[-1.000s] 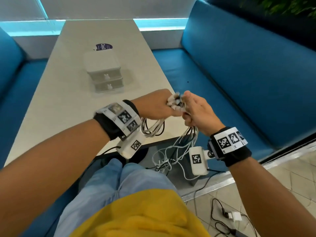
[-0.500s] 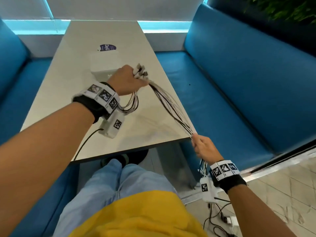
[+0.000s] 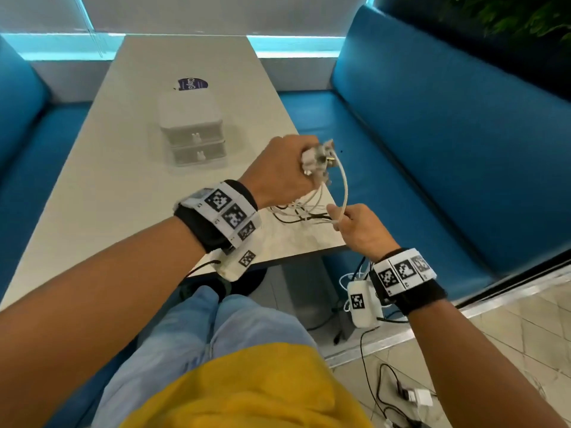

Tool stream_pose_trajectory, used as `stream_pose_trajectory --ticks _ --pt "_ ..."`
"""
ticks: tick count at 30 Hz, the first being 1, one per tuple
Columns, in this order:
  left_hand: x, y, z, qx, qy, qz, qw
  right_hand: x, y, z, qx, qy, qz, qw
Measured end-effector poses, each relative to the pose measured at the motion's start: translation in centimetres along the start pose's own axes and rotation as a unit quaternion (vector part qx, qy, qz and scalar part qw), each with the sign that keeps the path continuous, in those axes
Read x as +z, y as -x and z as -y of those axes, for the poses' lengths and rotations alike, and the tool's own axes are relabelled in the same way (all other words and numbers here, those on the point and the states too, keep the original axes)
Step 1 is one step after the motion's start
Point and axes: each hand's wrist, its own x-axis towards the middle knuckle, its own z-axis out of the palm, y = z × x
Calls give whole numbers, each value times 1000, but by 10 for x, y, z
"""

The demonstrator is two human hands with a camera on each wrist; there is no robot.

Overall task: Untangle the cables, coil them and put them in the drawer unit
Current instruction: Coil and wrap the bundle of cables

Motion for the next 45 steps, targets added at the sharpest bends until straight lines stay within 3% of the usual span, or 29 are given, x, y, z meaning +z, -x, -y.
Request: stream_pose_trajectory --ticks 2,4,6,8,10,13,15,18,21,24,27,30,34,39,42,45 --pt "-13 -8 2 -59 14 16 998 -7 -3 -8 22 -14 -38 999" --pt "-34 -14 17 -126 -87 64 986 -17 -4 -24 27 -27 -56 998" --pt "-62 -17 45 -198 -168 61 964 -22 -2 -48 52 -35 -55 997" --pt "-80 -16 67 -242 -108 24 964 -19 0 -73 102 -39 -48 993" --pt "-80 -14 75 -244 -34 -26 969 -11 3 -82 122 -41 -55 990" --pt "-59 -11 59 -202 -27 -49 978 -3 3 -70 87 -4 -96 992" --pt "-37 -11 38 -143 42 -4 989 -3 1 -51 39 22 -108 993" --pt "-1 -16 18 -53 -19 99 993 -9 -2 -23 -30 26 -116 993" --pt "33 -13 4 8 -39 163 986 -15 -5 -4 -87 -15 -104 991" --pt "48 -11 0 15 17 159 987 -22 -2 9 -52 -143 -62 986" --pt "51 -12 4 34 -13 135 990 -26 5 18 -19 -271 -38 962" --pt "51 -14 5 57 -102 137 984 -27 7 21 -18 -311 -28 950" --pt "41 -17 4 70 -237 224 943 -23 8 18 -37 -297 -11 954" --pt "29 -23 -5 91 -273 233 929 -24 16 21 -67 -421 -2 905" --pt "10 -35 -8 86 -261 202 940 -9 23 -1 -71 -340 -36 937" --pt "-5 -40 -8 79 -285 205 933 23 27 -42 -15 -192 -25 981"
